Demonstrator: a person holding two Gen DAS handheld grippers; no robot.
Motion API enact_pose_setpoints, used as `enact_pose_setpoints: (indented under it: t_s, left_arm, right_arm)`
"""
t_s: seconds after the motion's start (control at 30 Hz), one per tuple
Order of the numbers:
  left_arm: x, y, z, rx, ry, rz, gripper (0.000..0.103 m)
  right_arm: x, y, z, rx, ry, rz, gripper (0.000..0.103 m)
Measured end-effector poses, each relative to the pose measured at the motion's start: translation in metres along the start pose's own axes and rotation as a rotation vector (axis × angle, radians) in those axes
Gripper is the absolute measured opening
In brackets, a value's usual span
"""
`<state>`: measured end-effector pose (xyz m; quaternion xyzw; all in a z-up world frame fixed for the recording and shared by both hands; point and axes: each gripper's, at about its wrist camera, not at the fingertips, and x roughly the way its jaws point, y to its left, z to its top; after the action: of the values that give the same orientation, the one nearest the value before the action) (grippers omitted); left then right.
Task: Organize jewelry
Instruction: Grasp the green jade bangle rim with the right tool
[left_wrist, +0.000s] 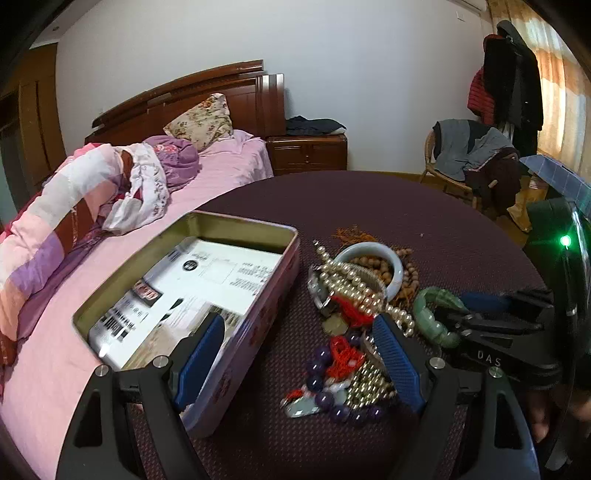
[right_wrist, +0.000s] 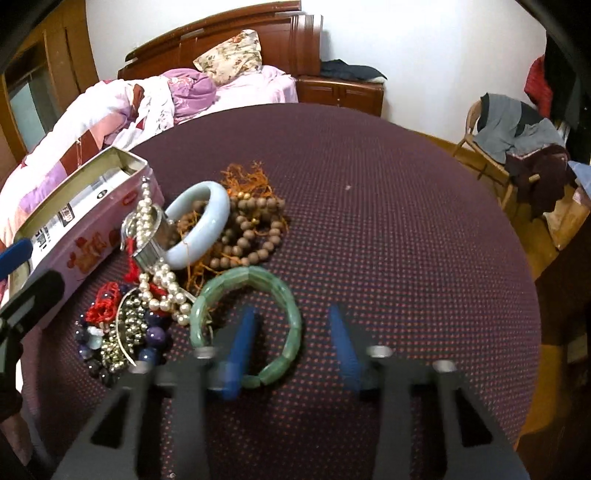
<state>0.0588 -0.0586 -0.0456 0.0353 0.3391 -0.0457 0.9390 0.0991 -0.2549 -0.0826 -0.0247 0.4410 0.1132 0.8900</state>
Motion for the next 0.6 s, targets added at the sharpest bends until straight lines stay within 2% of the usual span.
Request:
enact_pose_setpoints:
  t_s: [0.03,0.23,0.33,0.43,0.53,0.6]
  left_arm:
    - [0.002,-0.001,0.002,-0.001,0.002,-0.001,0.083]
    - [0.012,-0.011,0.017,-0.007,0.006,-0.033,0.083]
    - [0.017,-0.012,0.023,-0.019,0.012,-0.026,0.083]
    - [0.019,-0.015,0.028,-0.032,0.02,-0.052,0.083]
    - [0.015,-0.021,0.026,-0.004,0.006,-0.043,0.083]
    - [0.016,-0.019,0.021,-0.01,0.027,-0.051,0.083]
  right_arm:
    - [0.001,-0.002,0.0,0.007,-0.002,0.01,0.011]
    - [-0.007,-0.023,-0.006,0.084,-0.029,0.045,0.011]
    - [-0.006,-0.023,-0.002,0.094,-0.029,0.052,0.011]
    - [-0.006,-0.024,-0.001,0.098,-0.028,0.05,0.011]
    - [-0.005,-0.024,0.002,0.113,-0.029,0.056,0.011]
    - [-0.003,-0.024,0.004,0.119,-0.032,0.061,0.011]
